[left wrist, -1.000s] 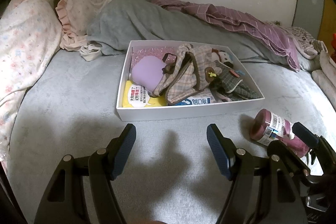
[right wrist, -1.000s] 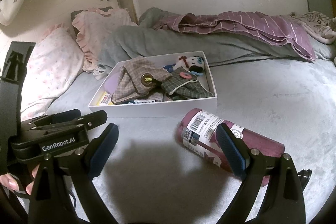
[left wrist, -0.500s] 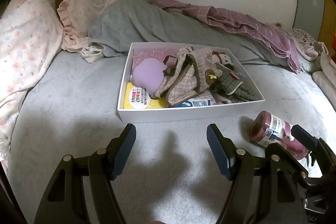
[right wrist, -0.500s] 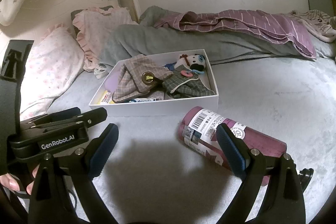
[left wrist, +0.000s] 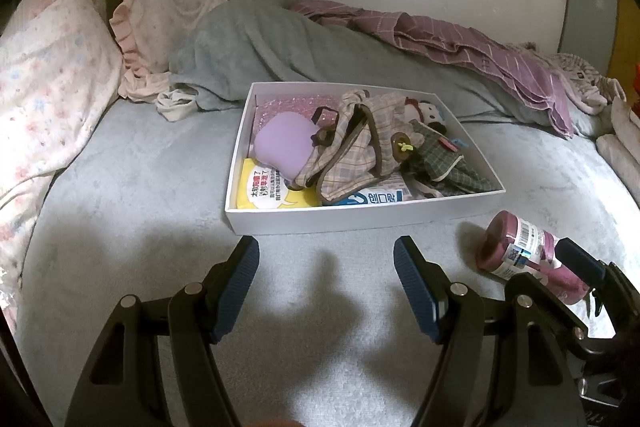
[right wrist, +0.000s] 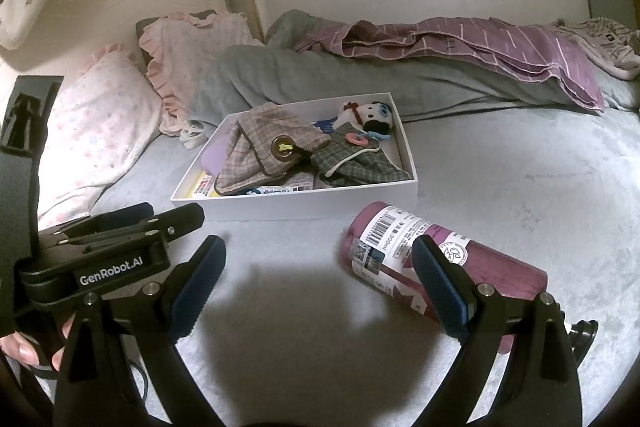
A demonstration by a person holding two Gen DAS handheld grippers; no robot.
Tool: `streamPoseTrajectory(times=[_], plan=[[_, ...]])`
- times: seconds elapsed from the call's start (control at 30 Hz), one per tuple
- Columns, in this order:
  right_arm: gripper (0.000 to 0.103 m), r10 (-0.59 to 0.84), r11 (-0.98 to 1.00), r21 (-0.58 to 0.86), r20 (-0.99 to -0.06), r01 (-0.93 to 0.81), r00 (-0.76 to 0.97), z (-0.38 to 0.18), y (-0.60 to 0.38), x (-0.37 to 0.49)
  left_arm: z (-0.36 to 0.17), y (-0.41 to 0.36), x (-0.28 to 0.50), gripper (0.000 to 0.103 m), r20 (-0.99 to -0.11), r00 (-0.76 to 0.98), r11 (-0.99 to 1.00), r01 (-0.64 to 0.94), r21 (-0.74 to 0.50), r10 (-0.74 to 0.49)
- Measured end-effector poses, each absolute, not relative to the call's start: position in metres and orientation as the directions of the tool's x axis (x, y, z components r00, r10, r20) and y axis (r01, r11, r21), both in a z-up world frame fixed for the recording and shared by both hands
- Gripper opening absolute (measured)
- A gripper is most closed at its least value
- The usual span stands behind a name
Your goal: Organize soft objects
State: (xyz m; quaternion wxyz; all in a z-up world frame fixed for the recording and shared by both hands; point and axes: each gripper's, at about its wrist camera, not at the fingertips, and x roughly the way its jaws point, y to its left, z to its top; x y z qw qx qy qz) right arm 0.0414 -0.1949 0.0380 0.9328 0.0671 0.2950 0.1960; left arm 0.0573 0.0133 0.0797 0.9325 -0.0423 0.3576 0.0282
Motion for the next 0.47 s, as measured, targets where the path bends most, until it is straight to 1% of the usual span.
streamPoseTrajectory(times=[0.27,0.33,0.4,0.47], plan=[[0.094,0.41,0.912,0.252,-0.523,-0.324,0.747,0.0383,-0.1969,0.0412,0.0798,0.0118,0.0574,0.07,-0.663,0.748,0.995,-0.083,-0.054,0.026],[0.094,0.411,0.911,0.252,-0.525,-0.325,0.745,0.0383,-0.1967,0.0411,0.0811,0.0138,0.0542,0.07,-0.638,0.769,0.994,-0.09,-0.064,0.029],[0.094,0.413,0.911,0.249,-0.529,-0.329,0.742,0.0389,-0.1963,0.0414,0.0846,0.0132,0.0507,0.07,-0.611,0.789,0.993,-0.107,-0.042,0.059],[0.094,0.4,0.916,0.233,-0.538,-0.325,0.742,0.0408,-0.1956,0.0414,0.0871,0.0129,0.0512,0.07,-0.617,0.786,0.994,-0.094,-0.047,0.045]])
